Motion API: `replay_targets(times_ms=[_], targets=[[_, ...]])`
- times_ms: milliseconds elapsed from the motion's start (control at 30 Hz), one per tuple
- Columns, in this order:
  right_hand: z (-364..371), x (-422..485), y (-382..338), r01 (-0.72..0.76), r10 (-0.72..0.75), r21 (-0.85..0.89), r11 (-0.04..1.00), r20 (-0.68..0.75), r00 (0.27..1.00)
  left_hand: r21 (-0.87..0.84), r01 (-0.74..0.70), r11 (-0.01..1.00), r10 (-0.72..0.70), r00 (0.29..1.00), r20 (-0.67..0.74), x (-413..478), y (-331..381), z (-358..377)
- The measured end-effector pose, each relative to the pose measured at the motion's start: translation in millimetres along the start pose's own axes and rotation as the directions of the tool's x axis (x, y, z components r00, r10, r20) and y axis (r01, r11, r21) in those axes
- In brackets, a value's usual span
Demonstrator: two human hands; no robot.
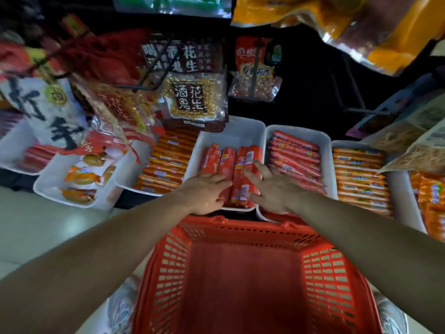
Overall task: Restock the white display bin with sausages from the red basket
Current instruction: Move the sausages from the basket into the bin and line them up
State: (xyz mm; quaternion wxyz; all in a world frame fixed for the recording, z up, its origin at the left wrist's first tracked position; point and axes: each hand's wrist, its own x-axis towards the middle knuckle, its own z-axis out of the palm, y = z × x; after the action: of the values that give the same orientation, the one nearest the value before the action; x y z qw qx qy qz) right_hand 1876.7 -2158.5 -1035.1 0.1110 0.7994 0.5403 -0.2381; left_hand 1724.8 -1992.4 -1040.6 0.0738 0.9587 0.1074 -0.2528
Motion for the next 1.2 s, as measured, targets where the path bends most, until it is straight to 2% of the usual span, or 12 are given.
replay_targets(times_ms=[267,400,900,1033,1200], targets=[[19.8,10.3,17.3,0.064,-0.056,0.053,0.997,-0.14,0.989,-0.11,-0.037,0.993,0.031,0.998,-0.052,24.0,-13.9,25.5],[21.6,12.3,16.3,0.068,-0.056,0.065,0.996,-0.168,0.984,-0.067,-0.023,0.997,0.02,0.999,-0.045,23.9,-4.9,25.7],[16.7,12.6,17.2,0.082,-0.079,0.016,0.996,-0.167,0.983,0.023,0.028,0.999,-0.027,0.998,-0.061,16.7,-16.1,29.2],[16.2,13.1,16.8,0.083,-0.09,-0.064,0.994,-0.118,0.989,0.036,0.07,0.997,-0.068,0.996,-0.049,8.3,-21.6,31.1],[11.8,15.4,16.4,0.096,-0.111,-0.154,0.983,-0.094,0.989,-0.011,0.1,0.995,-0.1,0.988,-0.114,6.7,-32.4,16.2]])
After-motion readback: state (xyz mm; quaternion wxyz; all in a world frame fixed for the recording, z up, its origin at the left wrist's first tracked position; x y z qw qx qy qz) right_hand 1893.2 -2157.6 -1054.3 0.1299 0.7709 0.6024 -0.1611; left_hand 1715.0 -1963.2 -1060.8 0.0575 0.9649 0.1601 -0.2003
